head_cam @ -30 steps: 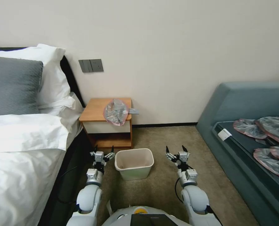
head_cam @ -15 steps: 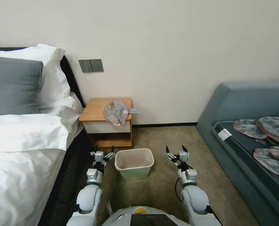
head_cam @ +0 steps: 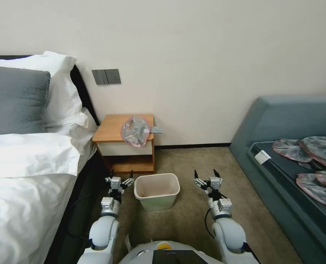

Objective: Pick up the garbage bag from the table and place it over the trash can.

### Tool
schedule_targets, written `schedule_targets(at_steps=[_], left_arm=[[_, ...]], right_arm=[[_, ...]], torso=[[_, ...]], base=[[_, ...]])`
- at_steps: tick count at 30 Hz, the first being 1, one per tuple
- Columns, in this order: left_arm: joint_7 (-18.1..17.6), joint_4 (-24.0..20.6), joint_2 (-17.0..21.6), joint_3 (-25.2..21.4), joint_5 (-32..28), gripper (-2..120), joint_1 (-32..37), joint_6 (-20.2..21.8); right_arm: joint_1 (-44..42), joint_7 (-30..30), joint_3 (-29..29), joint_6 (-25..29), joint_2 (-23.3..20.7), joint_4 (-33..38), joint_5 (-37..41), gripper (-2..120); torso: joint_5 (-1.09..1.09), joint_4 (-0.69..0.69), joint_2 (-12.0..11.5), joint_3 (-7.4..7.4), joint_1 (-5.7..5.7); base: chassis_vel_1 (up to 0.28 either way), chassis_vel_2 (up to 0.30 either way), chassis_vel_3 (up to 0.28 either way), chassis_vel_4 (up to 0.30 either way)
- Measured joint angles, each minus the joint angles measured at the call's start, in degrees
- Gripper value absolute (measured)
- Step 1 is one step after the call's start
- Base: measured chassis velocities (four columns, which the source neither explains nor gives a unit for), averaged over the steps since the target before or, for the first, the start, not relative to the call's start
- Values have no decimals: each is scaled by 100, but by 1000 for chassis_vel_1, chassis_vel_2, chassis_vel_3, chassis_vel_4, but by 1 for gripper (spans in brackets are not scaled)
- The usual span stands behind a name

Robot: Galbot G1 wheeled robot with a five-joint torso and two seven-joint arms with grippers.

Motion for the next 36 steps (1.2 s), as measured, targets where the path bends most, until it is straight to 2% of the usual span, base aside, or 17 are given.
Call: schedule_targets(at_steps=[1,2,5,6,8,9,12,15,16,17,25,28,29,32,34,36], left_arm=[[-19,-197,21,-25,-63,100,97,0],[-19,-197,21,-25,-63,100,97,0],[-85,-867,95,-111,-268,100,426,-1],[-85,-867,95,-111,-268,100,426,-1],[-131,-1306,143,-168,-403,100,645,-2],[-131,-1306,143,-168,-403,100,645,-2],[-196,-1974,218,-257,-608,100,976,-4],[-230,-2202,249,-287,-660,100,1093,12],[-320,-2404,291,-336,-662,100,1218,110],[-344,-2428,297,-345,-658,100,1241,138],[-377,-2445,236,-403,-584,100,1276,163],[-391,-2445,237,-400,-592,100,1290,163],[-391,-2445,237,-400,-592,100,1290,163],[-392,-2431,317,-371,-687,100,1314,160],[-392,-2437,327,-369,-723,100,1324,160],[-385,-2464,336,-375,-811,100,1341,158]], right_arm=[[-114,21,-10,-32,43,208,-51,100],[-114,21,-10,-32,43,208,-51,100],[-479,84,-47,-130,182,859,-201,100],[-479,84,-47,-130,182,859,-201,100],[-733,126,-73,-200,279,1311,-311,100],[-733,126,-73,-200,279,1311,-311,100],[-1091,194,-117,-305,417,1951,-445,100],[-1164,225,-224,-394,453,2101,-376,100],[-1196,250,-301,-471,463,2151,-243,100],[-1196,255,-314,-480,464,2154,-185,100],[-1033,283,-322,-552,262,2053,488,100],[-818,343,-279,-700,26,1913,1273,100],[-818,343,-279,-700,26,1913,1273,100],[-605,374,-187,-766,-179,1756,2033,100],[-542,378,-174,-771,-230,1715,2164,100],[-283,409,-154,-800,-442,1578,2618,100]], torso=[[-1,1,0,0,0],[-1,1,0,0,0],[-1,1,0,0,0],[-1,1,0,0,0],[-2,0,0,0,0],[-2,0,0,0,0],[-2,0,0,0,0],[-5,-2,0,-1,0],[2,2,0,-1,0],[-3,2,0,0,0],[-1,0,0,0,0],[-1,1,0,0,0],[-1,1,0,0,0],[-1,0,0,0,0],[-1,0,0,0,0],[0,1,0,0,0]], base=[[0,0,0,0],[0,0,0,0],[0,0,0,0],[0,0,0,0],[0,0,0,0],[0,0,0,0],[0,0,0,0],[0,0,0,0],[0,0,0,0],[0,0,0,0],[0,0,0,0],[0,0,0,0],[0,0,0,0],[0,0,0,0],[0,0,0,0],[0,0,0,0]])
